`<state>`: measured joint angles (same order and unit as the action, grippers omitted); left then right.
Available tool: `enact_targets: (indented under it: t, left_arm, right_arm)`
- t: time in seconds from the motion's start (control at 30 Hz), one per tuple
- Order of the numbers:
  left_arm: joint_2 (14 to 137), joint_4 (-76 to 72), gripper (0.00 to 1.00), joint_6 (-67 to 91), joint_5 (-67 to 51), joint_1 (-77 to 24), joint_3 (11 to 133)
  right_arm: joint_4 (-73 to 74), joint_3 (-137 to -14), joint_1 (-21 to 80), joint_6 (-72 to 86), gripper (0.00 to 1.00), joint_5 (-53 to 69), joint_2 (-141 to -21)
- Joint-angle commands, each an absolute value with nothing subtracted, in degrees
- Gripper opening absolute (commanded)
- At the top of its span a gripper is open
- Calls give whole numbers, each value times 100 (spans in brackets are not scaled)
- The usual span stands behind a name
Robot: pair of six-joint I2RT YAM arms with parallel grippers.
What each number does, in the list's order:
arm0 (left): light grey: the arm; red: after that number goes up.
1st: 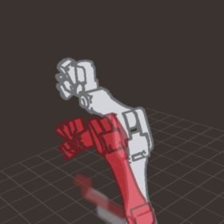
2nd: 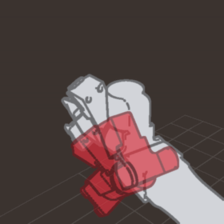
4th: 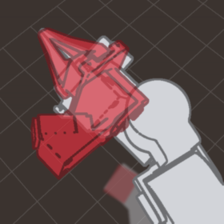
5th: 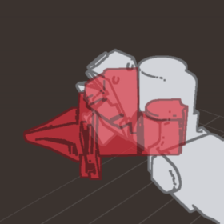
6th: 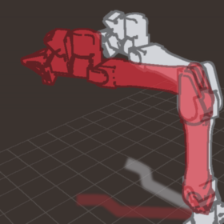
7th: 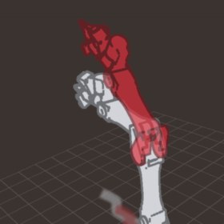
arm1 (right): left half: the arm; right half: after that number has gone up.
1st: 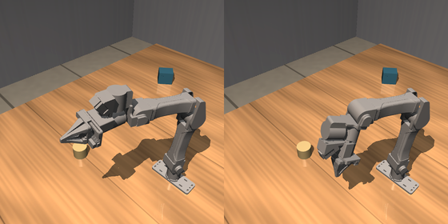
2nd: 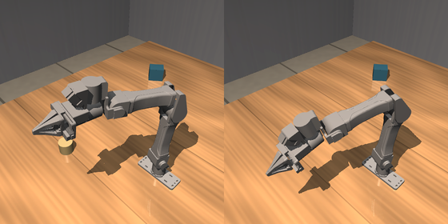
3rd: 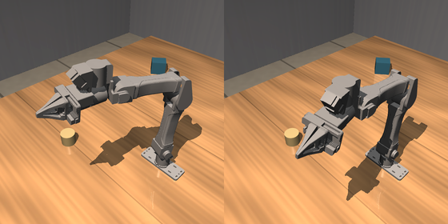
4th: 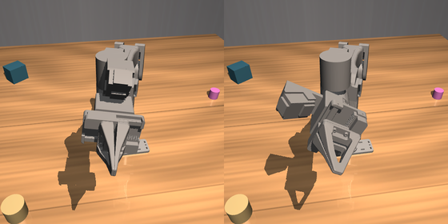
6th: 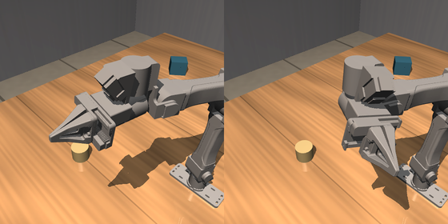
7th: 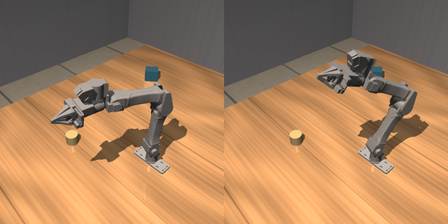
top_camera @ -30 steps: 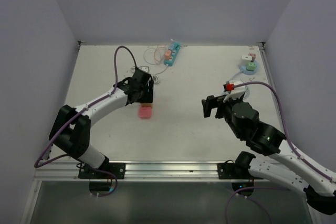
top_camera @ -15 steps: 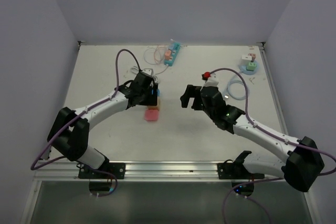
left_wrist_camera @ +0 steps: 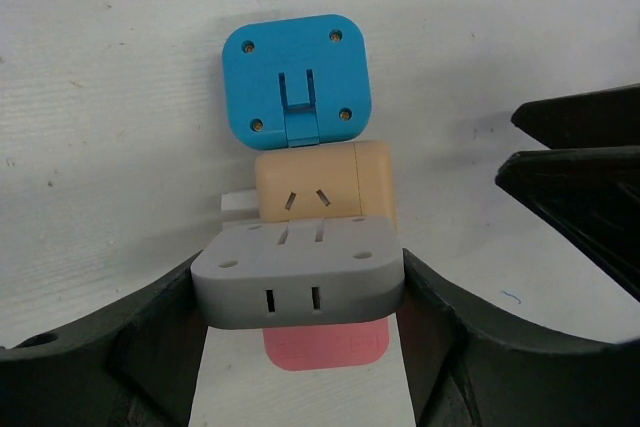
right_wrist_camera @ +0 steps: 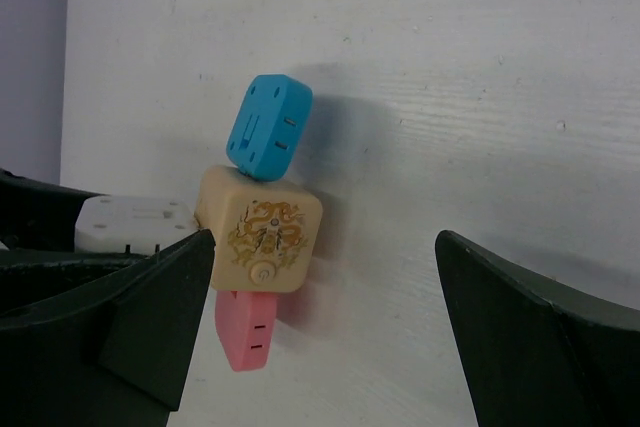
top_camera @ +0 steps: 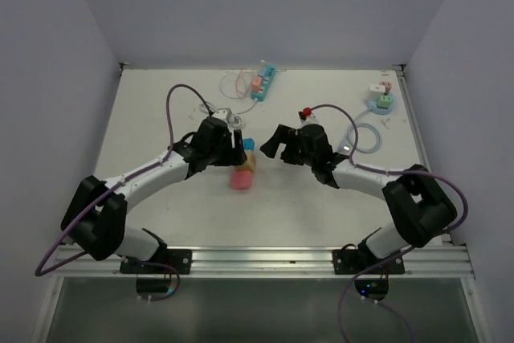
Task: Pull the plug off the socket
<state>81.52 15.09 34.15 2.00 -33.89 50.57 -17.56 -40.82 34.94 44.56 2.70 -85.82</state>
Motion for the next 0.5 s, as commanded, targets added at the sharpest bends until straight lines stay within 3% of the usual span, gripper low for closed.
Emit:
enact_targets:
  t: [0.0,0.47]
  left_arm:
    - [7840,677,5,3639,26,-3410,4966]
    - [7936,97,5,3779,-387,-3410,4553]
  right_arm:
    - [-2549,-4183,3419,4833,96,879,-8938]
    - [-3014,-4482,3419,5730,99,1177,-9984]
